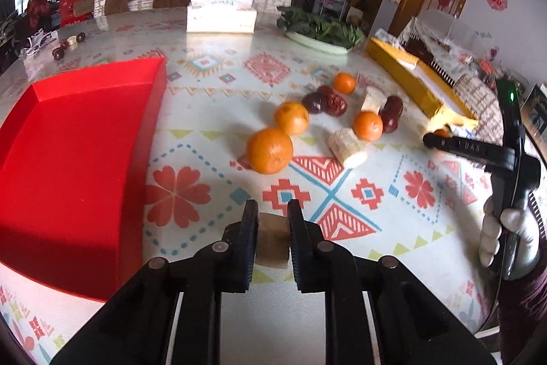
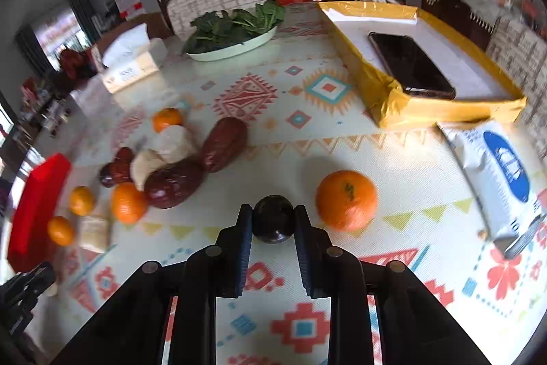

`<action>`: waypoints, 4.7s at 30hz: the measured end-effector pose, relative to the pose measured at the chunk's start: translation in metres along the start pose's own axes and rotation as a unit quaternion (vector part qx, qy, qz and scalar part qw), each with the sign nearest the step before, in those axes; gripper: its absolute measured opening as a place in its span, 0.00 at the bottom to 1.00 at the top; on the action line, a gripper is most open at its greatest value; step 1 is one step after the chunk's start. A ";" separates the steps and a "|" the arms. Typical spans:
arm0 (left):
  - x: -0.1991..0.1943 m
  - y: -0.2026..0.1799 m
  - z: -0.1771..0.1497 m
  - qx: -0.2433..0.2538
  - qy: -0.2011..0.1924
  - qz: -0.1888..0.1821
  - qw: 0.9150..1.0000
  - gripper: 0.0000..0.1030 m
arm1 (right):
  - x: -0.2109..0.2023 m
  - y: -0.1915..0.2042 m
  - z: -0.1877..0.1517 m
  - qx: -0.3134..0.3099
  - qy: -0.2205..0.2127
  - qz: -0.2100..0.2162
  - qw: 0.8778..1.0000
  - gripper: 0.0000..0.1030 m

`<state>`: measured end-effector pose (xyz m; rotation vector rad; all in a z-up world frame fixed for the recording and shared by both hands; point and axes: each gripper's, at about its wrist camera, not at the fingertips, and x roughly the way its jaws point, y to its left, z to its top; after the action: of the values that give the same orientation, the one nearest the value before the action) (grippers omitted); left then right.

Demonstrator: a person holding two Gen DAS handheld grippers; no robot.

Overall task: Organize fruits
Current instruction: 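Carry the plum and cube over the red tray and open both tools, then move both tools back toward the fruits beside the tray, then grasp a beige square piece with the right tool while the left tool grasps an orange, then carry the beige piece and orange into the red tray and open both tools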

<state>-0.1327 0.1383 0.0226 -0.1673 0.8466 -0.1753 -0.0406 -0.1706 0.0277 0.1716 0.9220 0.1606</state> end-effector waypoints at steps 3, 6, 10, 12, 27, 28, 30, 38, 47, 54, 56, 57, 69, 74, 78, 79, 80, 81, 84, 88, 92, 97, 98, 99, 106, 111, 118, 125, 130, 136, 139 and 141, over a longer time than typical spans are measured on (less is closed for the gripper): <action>-0.014 0.005 0.004 -0.007 -0.020 -0.006 1.000 0.16 | -0.009 0.002 -0.003 0.009 -0.002 0.027 1.000 0.26; -0.027 0.012 0.009 -0.014 -0.041 -0.007 0.999 0.16 | -0.019 0.014 -0.004 0.004 -0.006 0.043 0.999 0.26; -0.043 0.028 0.013 -0.028 -0.063 0.006 0.998 0.16 | -0.034 0.048 -0.004 -0.028 -0.013 0.068 0.997 0.26; -0.051 0.040 0.014 -0.038 -0.073 0.018 0.996 0.16 | -0.038 0.068 -0.005 -0.045 -0.014 0.082 0.995 0.26; -0.079 0.171 0.028 -0.131 -0.086 0.167 0.973 0.16 | -0.003 0.295 -0.031 -0.200 0.059 0.242 0.948 0.26; -0.078 0.178 0.027 -0.135 -0.083 0.173 0.972 0.16 | 0.005 0.310 -0.036 -0.211 0.066 0.245 0.944 0.26; -0.075 0.189 0.025 -0.142 -0.077 0.180 0.970 0.16 | 0.019 0.331 -0.042 -0.226 0.078 0.248 0.939 0.26; -0.062 0.217 0.022 -0.159 -0.056 0.189 0.967 0.16 | 0.057 0.379 -0.064 -0.258 0.113 0.241 0.929 0.27; -0.064 0.223 0.020 -0.172 -0.064 0.191 0.964 0.46 | 0.047 0.388 -0.067 -0.280 0.090 0.230 0.928 0.28; -0.094 0.222 0.017 -0.202 -0.098 0.180 0.958 0.61 | 0.023 0.376 -0.057 -0.272 0.055 0.231 0.932 0.29; -0.103 0.219 0.016 -0.209 -0.110 0.176 0.956 0.65 | 0.008 0.360 -0.048 -0.259 0.031 0.231 0.937 0.42; -0.109 0.218 0.016 -0.215 -0.117 0.172 0.954 0.67 | 0.002 0.354 -0.044 -0.253 0.021 0.230 0.939 0.46; -0.131 0.158 0.025 -0.191 -0.163 0.128 0.960 0.76 | -0.091 0.204 -0.001 -0.145 -0.172 0.135 0.965 0.95; -0.109 0.126 0.031 -0.163 -0.143 0.103 0.971 0.79 | -0.071 0.140 0.007 -0.083 -0.104 0.107 0.985 0.95; -0.083 0.097 0.035 -0.133 -0.112 0.080 0.982 0.79 | -0.054 0.110 0.001 -0.068 -0.076 0.087 0.991 0.94; -0.076 0.089 0.036 -0.123 -0.103 0.075 0.984 0.79 | -0.050 0.104 -0.001 -0.064 -0.067 0.090 0.992 0.91; -0.069 0.082 0.037 -0.114 -0.096 0.070 0.986 0.79 | -0.045 0.101 -0.002 -0.062 -0.058 0.096 0.992 0.88; -0.063 0.074 0.037 -0.105 -0.088 0.065 0.988 0.79 | -0.040 0.100 -0.003 -0.063 -0.048 0.103 0.992 0.87; -0.040 0.053 0.039 -0.078 -0.063 0.047 0.994 0.79 | -0.026 0.114 -0.013 -0.086 -0.020 0.118 0.989 0.79; -0.019 0.033 0.038 -0.049 -0.039 0.037 0.997 0.79 | -0.006 0.132 -0.023 -0.116 0.009 0.128 0.985 0.72; -0.008 0.023 0.040 -0.031 -0.027 0.034 0.999 0.79 | 0.013 0.145 -0.027 -0.133 0.030 0.125 0.983 0.64; 0.000 0.018 0.040 -0.024 -0.019 0.035 0.999 0.79 | 0.027 0.150 -0.029 -0.138 0.042 0.121 0.982 0.52; 0.001 0.018 0.041 -0.022 -0.017 0.035 0.999 0.79 | 0.027 0.151 -0.029 -0.141 0.042 0.119 0.982 0.43; 0.004 0.016 0.042 -0.019 -0.015 0.035 0.999 0.79 | 0.028 0.151 -0.029 -0.141 0.042 0.120 0.982 0.38; 0.031 0.003 0.046 0.010 0.016 0.026 0.999 0.79 | 0.024 0.142 -0.029 -0.129 0.047 0.125 0.983 0.32; 0.054 -0.006 0.047 0.030 0.042 0.024 0.998 0.76 | 0.020 0.131 -0.031 -0.117 0.047 0.125 0.984 0.33; 0.059 -0.010 0.046 0.042 0.044 0.035 0.998 0.33 | 0.018 0.127 -0.032 -0.113 0.046 0.128 0.984 0.33; 0.042 -0.004 0.043 0.013 0.027 0.015 0.999 0.33 | 0.005 0.131 -0.032 -0.112 0.029 0.134 0.984 0.33; 0.014 0.010 0.042 -0.020 -0.002 0.002 1.000 0.33 | -0.005 0.143 -0.031 -0.117 0.024 0.143 0.983 0.33; -0.026 0.060 0.043 -0.087 -0.044 0.021 0.995 0.33 | -0.017 0.171 -0.034 -0.140 0.021 0.161 0.977 0.33; -0.044 0.092 0.040 -0.123 -0.063 0.043 0.989 0.33 | -0.021 0.194 -0.034 -0.157 0.019 0.174 0.972 0.33; -0.052 0.111 0.037 -0.144 -0.070 0.056 0.986 0.33 | -0.021 0.210 -0.035 -0.169 0.020 0.182 0.968 0.33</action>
<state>-0.1289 0.2600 0.0604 -0.3968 0.7351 0.0651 -0.0946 0.0326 0.0691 0.0187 0.8835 0.6600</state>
